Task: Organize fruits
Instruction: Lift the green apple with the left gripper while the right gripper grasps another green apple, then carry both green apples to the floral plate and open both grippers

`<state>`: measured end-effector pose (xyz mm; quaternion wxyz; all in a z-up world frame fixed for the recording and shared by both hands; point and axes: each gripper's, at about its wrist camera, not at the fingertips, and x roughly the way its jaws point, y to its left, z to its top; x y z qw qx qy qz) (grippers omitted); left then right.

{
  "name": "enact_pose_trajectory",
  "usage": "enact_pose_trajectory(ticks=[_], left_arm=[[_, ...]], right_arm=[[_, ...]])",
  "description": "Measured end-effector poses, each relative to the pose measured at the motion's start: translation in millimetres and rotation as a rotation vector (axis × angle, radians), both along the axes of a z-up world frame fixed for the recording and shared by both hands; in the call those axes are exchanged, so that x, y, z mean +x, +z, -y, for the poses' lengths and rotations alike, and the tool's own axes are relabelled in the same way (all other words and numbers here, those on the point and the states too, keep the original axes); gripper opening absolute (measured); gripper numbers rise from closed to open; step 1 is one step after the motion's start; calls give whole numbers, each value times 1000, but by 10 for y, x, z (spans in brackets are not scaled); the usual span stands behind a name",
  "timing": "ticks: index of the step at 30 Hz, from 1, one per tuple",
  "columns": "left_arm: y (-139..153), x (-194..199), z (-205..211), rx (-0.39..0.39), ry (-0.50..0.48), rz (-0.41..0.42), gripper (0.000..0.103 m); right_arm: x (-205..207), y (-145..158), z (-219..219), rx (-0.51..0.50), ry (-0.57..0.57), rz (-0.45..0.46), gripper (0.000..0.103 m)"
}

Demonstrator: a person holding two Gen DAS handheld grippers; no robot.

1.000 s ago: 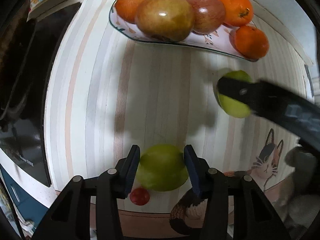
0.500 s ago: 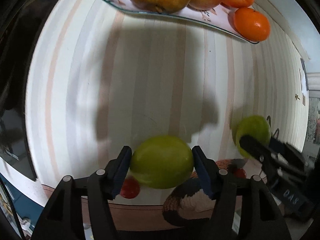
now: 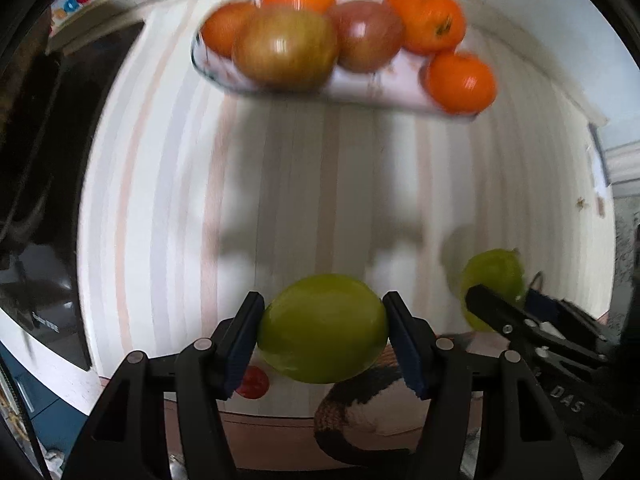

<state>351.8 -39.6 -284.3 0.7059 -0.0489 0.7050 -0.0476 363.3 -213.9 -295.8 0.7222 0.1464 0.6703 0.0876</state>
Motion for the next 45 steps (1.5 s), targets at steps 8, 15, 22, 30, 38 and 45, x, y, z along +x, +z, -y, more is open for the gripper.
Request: enact_pose_trajectory(ticks=[8, 15, 22, 30, 38, 45], left_arm=[[702, 582, -263, -93, 45, 110, 59], [871, 1456, -404, -85, 90, 149, 59], [366, 2221, -622, -28, 139, 58, 59], [4, 2561, -706, 45, 124, -7, 59], [-154, 2584, -849, 13, 137, -23, 61], [-149, 2591, -879, 10, 134, -32, 61]], right_arm=[[411, 568, 167, 100, -59, 102, 60], [1300, 667, 408, 40, -98, 152, 60], [1860, 308, 429, -35, -36, 101, 60], [2002, 99, 329, -47, 0, 82, 60], [2051, 55, 377, 6, 3, 76, 60], [2065, 6, 415, 33, -2, 61, 62]])
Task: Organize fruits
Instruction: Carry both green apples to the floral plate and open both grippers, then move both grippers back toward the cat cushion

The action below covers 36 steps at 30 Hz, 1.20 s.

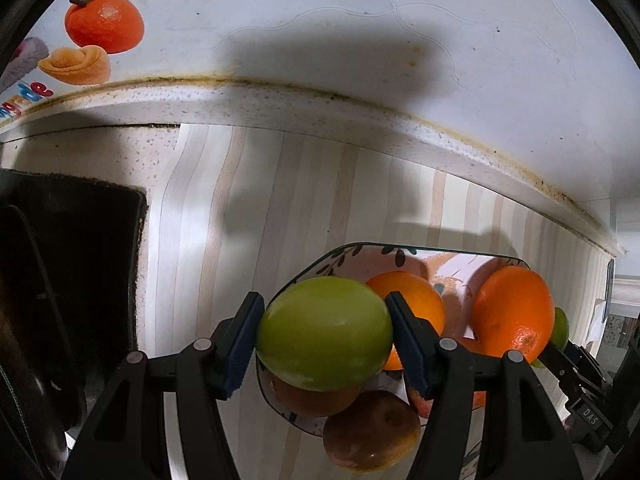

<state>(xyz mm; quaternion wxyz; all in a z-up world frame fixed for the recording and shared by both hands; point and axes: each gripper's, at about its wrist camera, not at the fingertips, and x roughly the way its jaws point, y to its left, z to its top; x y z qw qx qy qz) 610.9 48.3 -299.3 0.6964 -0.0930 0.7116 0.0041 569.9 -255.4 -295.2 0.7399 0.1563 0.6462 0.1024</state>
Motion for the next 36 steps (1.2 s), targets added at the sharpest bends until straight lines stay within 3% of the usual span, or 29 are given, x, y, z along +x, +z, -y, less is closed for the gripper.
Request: enact_pose_trajectory(ticks=[4, 6, 9, 14, 19, 24, 30, 36], left_arm=[[-6, 25, 9, 0, -4, -2, 61], [-38, 33, 25, 6, -11, -3, 63], [-53, 31, -2, -12, -10, -14, 70], [-28, 11, -25, -19, -20, -2, 83], [45, 25, -12, -18, -20, 11, 83], [431, -138, -18, 58, -10, 122, 83], [902, -651, 92, 136, -18, 246, 83], [1235, -1211, 289, 140, -45, 327, 83]], right_arm=[[0, 3, 1, 11, -2, 1, 64], [4, 7, 2, 30, -1, 0, 78], [11, 17, -33, 38, 11, -2, 90], [12, 19, -100, 26, 24, -8, 93], [-6, 42, -150, 13, 33, -11, 94], [-104, 298, -158, -57, 21, 41, 95], [-479, 807, -320, -222, 12, 147, 97], [-895, 1213, -506, -258, -10, 205, 97]])
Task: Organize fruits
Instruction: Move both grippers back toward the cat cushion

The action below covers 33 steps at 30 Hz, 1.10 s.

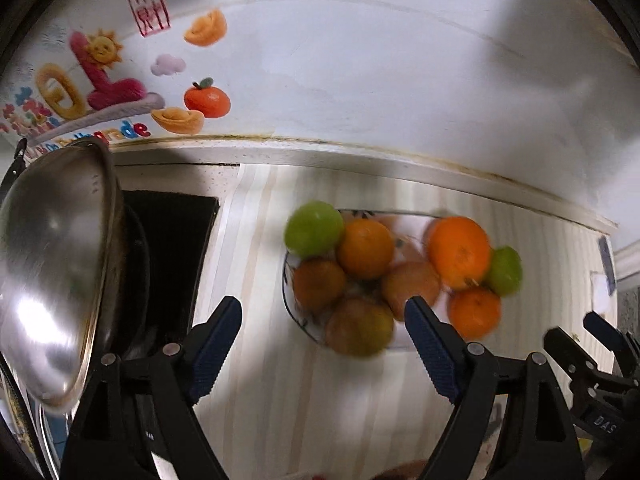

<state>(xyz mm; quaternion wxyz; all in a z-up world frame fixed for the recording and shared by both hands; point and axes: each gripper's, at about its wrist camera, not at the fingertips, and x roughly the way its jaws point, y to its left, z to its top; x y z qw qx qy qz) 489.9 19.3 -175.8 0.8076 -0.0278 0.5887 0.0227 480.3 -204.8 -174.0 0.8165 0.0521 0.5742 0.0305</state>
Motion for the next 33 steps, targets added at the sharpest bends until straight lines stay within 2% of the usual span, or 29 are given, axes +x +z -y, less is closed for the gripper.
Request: enact_pose_trajectory(ticks=[9, 14, 25, 33], left_arm=[[614, -733, 154, 10, -50, 136, 83], [862, -1131, 169, 7, -71, 180, 83], [1232, -1850, 183, 21, -119, 264, 83], [1389, -2094, 124, 2, -112, 311, 83]], right_arm=[[-713, 543, -221, -44, -13, 88, 97], [-1110, 832, -267, -41, -25, 145, 97], [-1862, 1281, -372, -37, -38, 229, 97], [-2165, 1478, -413, -37, -54, 266, 97]])
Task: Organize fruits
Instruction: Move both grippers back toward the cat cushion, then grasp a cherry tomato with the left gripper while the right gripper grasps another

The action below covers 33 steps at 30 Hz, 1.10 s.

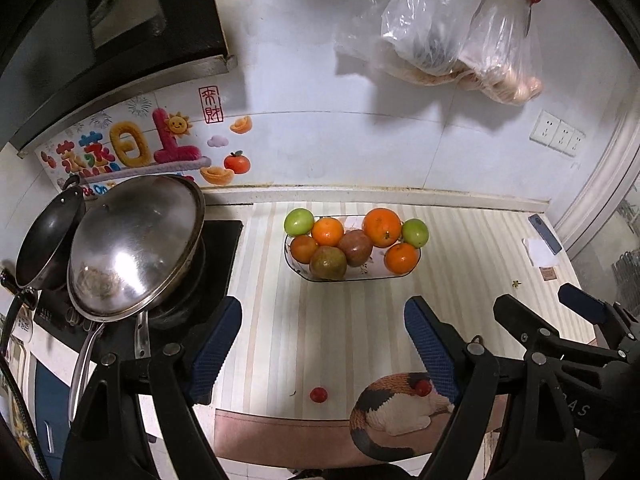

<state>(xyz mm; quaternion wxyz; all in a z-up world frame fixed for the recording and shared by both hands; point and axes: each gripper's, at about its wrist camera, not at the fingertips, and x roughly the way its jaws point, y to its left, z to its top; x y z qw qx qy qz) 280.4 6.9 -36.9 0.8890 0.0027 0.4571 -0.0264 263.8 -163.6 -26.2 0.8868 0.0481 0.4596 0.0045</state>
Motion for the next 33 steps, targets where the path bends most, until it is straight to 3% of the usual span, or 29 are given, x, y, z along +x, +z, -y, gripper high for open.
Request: enact_pose_trajectory(ticks=[4, 7, 9, 12, 17, 20, 23, 29, 33], left_arm=[[-27, -21, -53, -19, 10, -8, 83], [-149, 23, -97, -28, 19, -44, 100], [-274, 45, -135, -25, 32, -66, 101], [-579, 128, -192, -13, 53, -146, 101], [-1287, 225, -269, -32, 78, -349, 100], [-1714, 249, -282, -44, 93, -464, 100], [-2090, 275, -285, -50, 108, -559, 100], [-2604, 312, -271, -110, 114, -692, 89], [-2735, 310, -258, -106, 116, -711, 86]], right_arm=[[-46, 15, 13, 27, 2, -1, 97], [-28, -109, 108, 60, -9, -30, 97], [-1, -245, 204, 84, -18, -64, 97], [53, -611, 388, 119, -38, -146, 97], [84, -1449, 590, 164, -63, -323, 96], [75, -1968, 616, 204, -56, -420, 76], [67, -2349, 609, 246, -53, -494, 68], [80, -2726, 533, 276, -35, -559, 64], [109, -2837, 469, 266, -16, -574, 61]])
